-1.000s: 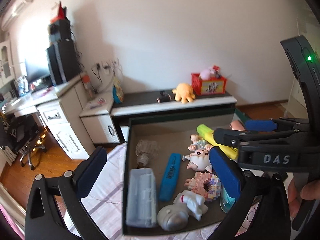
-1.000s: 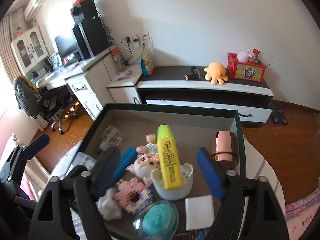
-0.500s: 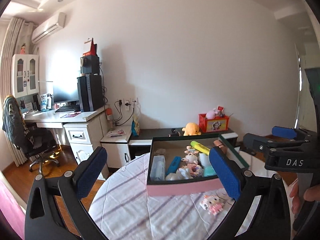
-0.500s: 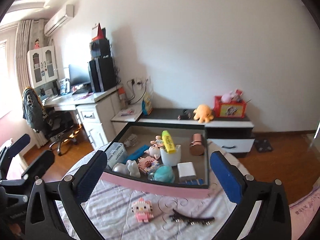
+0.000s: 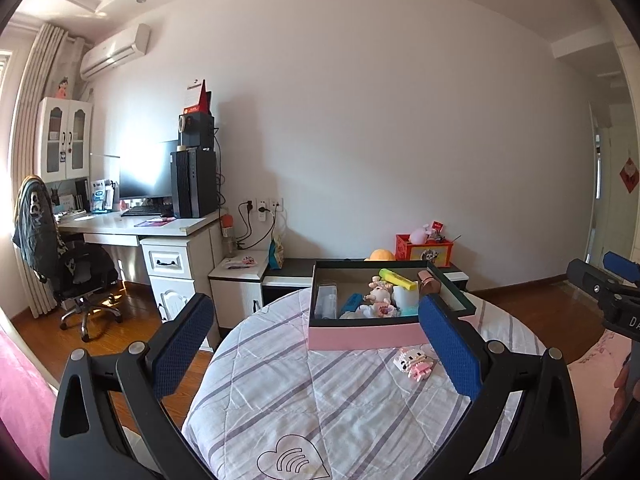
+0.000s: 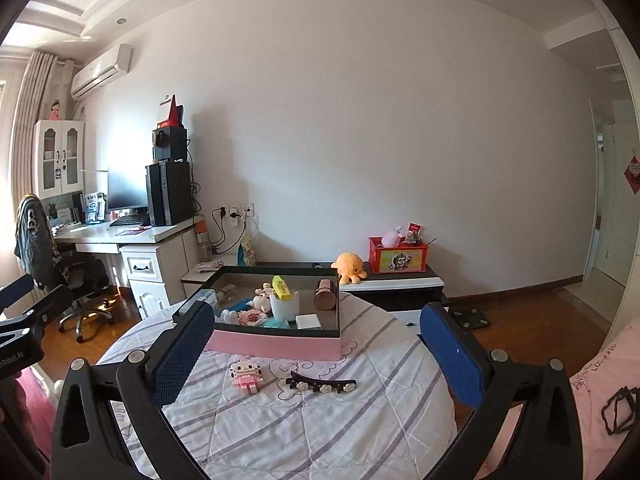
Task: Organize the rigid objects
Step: 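Withdraw both open tools from the pink box, then grasp the pink-and-white block figure with the left tool while the right grasps the black hair clip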
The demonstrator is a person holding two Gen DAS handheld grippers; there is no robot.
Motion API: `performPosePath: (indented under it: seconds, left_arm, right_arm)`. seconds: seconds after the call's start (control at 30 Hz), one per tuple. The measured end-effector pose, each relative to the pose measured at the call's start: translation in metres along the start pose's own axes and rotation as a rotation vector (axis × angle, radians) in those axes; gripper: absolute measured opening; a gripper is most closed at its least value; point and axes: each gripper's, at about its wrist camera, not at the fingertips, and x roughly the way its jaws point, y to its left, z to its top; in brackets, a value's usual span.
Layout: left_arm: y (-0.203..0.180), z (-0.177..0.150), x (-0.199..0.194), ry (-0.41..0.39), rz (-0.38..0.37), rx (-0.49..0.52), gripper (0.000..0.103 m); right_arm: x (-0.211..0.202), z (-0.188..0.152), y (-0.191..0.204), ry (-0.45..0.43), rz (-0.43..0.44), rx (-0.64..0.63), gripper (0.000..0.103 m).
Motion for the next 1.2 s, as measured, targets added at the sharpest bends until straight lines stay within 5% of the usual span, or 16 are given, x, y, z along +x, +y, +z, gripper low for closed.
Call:
performPosePath:
  seconds: [0.63,0.97,1.2]
  left_arm:
    - [-0.01,-0.024,0.052,0.14,-0.009,0.031,0.103]
    - [-0.086,-0.049,0.125,0.356,-0.167,0.093,0.103]
    - [-0.135,-0.078,0.192,0.572,-0.189,0.136,0.103]
  right_arm:
    - [0.051,-0.036,-0.015,0.145,-0.036,0.01,0.103]
    - [0.097,-0.062,-0.041,0.252,-0.069,0.059,0.103]
    - [0.119,-0.076,-0.067,0.311,-0.079,0.115,0.103]
